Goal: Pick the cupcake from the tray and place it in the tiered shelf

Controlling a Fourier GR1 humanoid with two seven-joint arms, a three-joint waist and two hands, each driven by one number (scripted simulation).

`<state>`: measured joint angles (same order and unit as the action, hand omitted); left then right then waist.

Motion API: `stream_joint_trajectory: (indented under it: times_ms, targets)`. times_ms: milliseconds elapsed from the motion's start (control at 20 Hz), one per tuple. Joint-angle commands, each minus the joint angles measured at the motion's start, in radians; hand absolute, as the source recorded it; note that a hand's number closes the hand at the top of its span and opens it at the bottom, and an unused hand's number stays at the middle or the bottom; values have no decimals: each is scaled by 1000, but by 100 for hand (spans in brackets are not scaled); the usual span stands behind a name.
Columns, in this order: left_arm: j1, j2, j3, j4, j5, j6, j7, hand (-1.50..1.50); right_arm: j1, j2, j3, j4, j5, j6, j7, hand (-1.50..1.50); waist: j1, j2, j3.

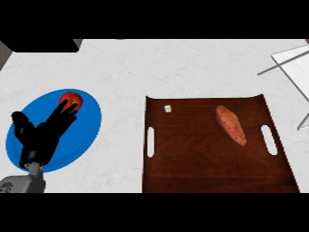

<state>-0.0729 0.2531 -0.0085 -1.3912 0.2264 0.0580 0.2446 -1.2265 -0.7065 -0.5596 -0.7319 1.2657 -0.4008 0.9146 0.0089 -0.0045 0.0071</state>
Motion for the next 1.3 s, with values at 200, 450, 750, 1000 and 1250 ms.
stream_joint_trajectory:
  times_ms: [200,450,750,1000,1250]
  targets:
    - [38,13,12,20,8,-12,44,0,-36,-42,-82,-77,-88,-174,-20,-150,4,7,-7]
    - [4,10,5,24,-16,13,74,0,8,-90,-58,-159,22,-209,59,-150,-12,4,-7]
    - [48,-1,9,6,-16,24,70,0,122,-67,-86,-405,130,-186,208,-150,-41,-8,-8]
    - [63,24,51,57,9,-26,8,0,178,-35,-141,-665,129,-63,254,-150,-51,-11,-9]
    - [110,21,45,3,4,-17,19,0,324,14,-213,-963,27,139,236,-150,-61,-16,-7]
